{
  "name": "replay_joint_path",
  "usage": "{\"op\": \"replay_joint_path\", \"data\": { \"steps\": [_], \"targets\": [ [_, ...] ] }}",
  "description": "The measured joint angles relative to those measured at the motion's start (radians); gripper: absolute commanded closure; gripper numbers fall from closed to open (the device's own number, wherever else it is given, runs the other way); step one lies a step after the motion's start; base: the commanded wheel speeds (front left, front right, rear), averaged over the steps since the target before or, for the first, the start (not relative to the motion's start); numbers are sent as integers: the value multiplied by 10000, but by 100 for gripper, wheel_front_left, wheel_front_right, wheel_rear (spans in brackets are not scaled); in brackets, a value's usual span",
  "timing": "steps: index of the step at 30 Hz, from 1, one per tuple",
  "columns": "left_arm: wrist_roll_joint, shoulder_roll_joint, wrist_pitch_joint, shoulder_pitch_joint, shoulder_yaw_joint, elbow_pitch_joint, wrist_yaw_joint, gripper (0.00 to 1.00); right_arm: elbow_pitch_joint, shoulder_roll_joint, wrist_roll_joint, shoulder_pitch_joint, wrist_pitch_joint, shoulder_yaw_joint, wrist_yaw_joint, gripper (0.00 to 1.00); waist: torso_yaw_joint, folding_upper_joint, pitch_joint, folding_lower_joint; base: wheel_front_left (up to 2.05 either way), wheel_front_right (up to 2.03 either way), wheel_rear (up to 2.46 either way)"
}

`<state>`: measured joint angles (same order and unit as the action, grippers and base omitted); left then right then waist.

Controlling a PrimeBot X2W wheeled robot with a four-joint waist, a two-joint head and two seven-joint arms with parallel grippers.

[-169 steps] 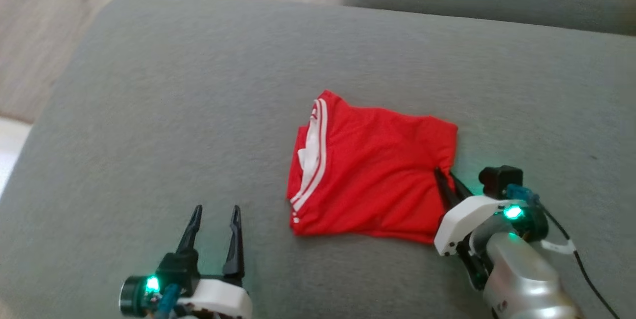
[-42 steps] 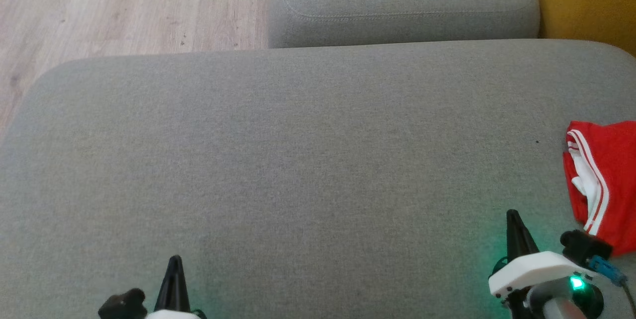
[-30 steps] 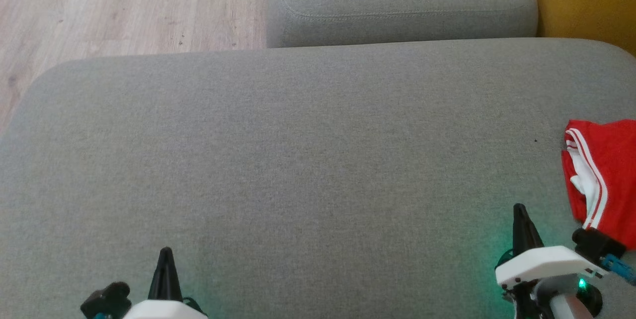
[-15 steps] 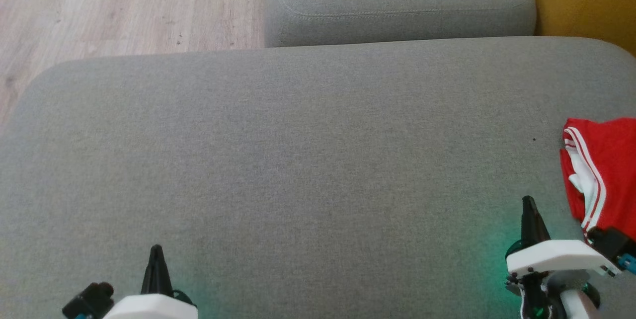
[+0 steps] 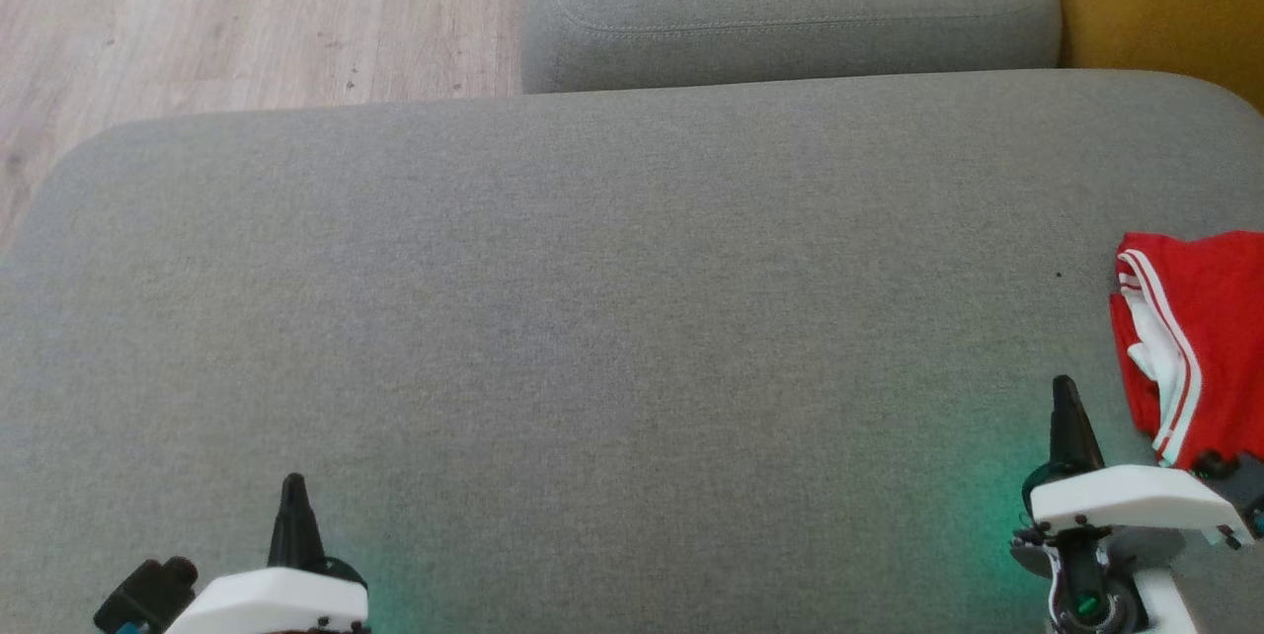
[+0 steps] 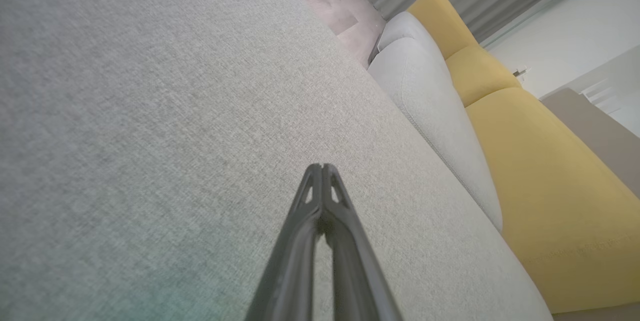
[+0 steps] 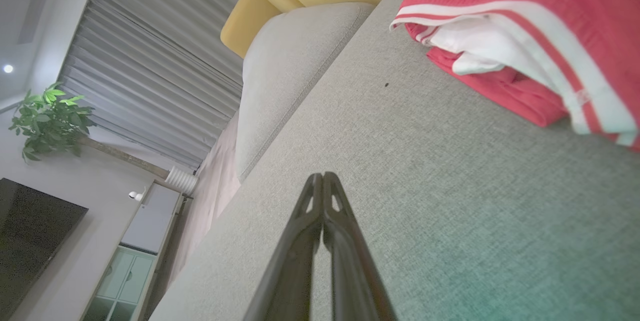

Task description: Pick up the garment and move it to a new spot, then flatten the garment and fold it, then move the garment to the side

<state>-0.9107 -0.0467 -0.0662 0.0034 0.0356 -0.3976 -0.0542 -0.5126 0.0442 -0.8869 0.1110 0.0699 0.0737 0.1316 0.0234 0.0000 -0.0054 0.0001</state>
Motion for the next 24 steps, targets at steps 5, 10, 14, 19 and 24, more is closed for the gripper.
{"op": "replay_joint_path", "data": {
  "steps": [5,10,14,19,24],
  "targets": [
    [-439,0,127,-4,-42,94,-79,100,161,0,-447,-5,-100,23,-2,100,-15,0,6,0,0,0,0],
    [-995,2,226,-62,-82,165,-92,100,336,2,-1024,-8,-280,69,-2,100,-34,0,12,0,0,0,0],
    [-1438,2,357,-118,-159,217,-169,100,474,2,-1484,-10,-382,105,-2,100,-50,0,18,0,0,0,0],
    [-2098,4,523,-203,-337,351,-180,100,677,2,-2173,-26,-548,184,-2,100,-72,0,26,0,0,0,0],
    [-2650,4,654,-205,-380,454,-268,100,867,2,-2734,-31,-681,249,-2,100,-91,0,33,0,0,0,0]
  ]
}}
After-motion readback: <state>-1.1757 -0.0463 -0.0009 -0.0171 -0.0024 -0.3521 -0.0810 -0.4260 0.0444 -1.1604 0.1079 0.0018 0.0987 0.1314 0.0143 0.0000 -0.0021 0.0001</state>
